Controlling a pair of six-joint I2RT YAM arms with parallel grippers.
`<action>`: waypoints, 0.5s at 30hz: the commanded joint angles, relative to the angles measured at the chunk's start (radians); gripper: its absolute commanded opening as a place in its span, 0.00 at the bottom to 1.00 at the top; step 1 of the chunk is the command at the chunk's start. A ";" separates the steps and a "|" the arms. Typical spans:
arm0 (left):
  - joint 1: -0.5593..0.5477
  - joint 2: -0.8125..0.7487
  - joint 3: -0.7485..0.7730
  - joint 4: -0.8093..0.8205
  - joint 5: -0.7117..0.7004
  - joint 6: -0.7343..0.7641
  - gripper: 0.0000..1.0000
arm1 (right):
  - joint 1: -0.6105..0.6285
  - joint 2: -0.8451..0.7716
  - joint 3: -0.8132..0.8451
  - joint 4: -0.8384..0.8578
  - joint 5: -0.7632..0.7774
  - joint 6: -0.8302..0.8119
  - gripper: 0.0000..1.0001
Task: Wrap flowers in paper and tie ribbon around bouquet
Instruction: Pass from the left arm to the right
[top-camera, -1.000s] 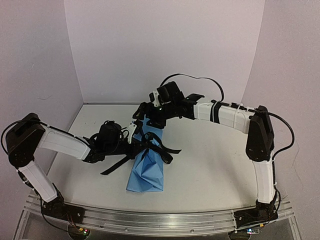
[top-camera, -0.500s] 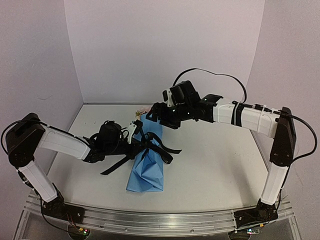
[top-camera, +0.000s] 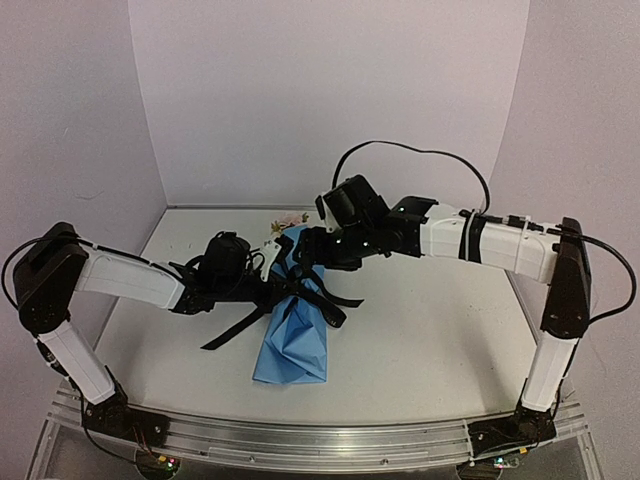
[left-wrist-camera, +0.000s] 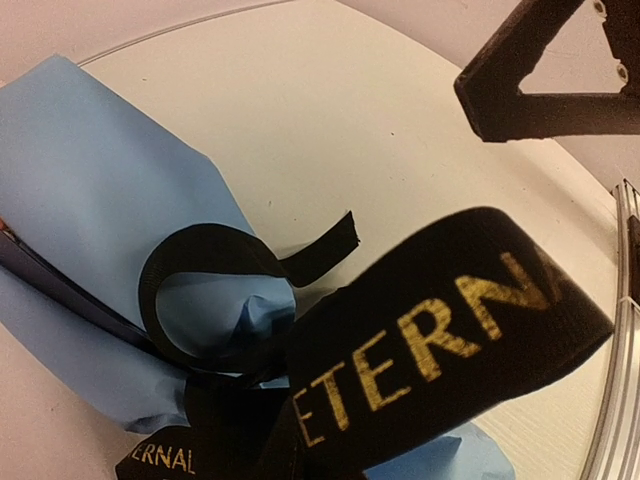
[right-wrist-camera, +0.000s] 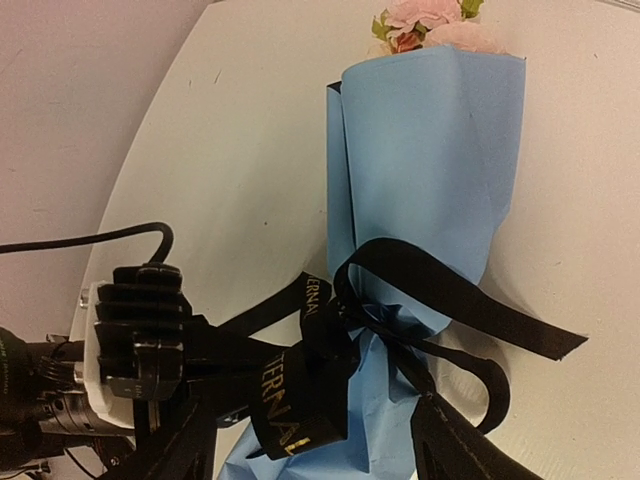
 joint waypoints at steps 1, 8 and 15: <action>-0.002 0.012 0.056 -0.035 0.012 0.036 0.01 | 0.014 -0.008 0.026 -0.031 0.083 -0.034 0.70; -0.002 0.013 0.066 -0.054 -0.014 0.047 0.01 | 0.014 -0.001 0.066 -0.108 0.067 0.175 0.65; -0.003 0.023 0.081 -0.073 -0.032 0.063 0.01 | 0.010 -0.012 0.062 -0.109 0.015 0.453 0.64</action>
